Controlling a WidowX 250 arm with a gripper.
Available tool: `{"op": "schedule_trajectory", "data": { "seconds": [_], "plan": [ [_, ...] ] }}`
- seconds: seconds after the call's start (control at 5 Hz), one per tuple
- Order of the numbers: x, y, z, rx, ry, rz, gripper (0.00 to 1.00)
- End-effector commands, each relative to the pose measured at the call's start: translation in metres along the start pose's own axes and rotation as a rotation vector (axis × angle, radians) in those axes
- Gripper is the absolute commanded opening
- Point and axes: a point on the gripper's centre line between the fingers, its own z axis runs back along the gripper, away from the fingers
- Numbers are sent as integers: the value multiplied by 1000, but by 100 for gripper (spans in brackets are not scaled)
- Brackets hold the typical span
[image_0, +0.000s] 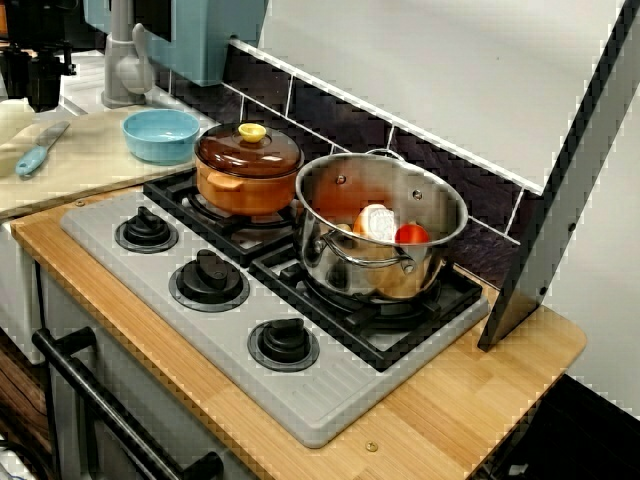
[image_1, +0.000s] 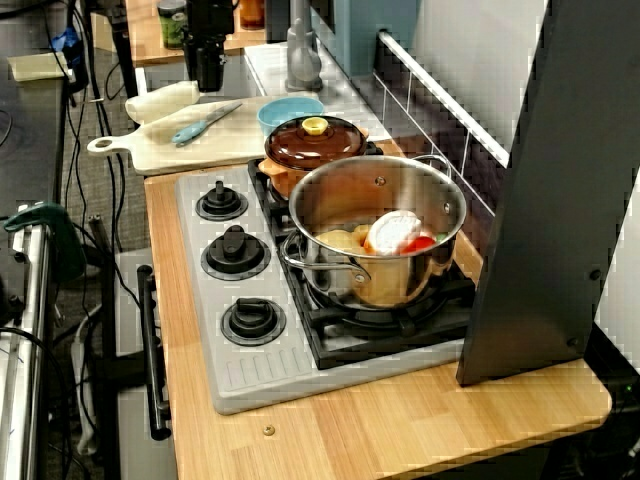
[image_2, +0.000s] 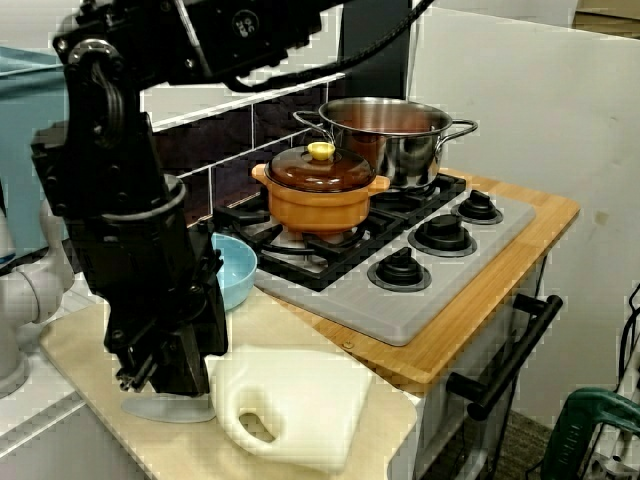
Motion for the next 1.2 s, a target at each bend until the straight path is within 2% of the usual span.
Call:
{"op": "schedule_trajectory", "data": {
  "seconds": [0.0, 0.4, 0.8, 1.0],
  "plan": [
    [1, -9, 58, 15, -129, -56, 0],
    [-1, -30, 72, -27, -145, -110, 0],
    [-8, -53, 85, -21, -176, -156, 0],
    [-9, -63, 90, -42, -180, -179, 0]
  ]
}}
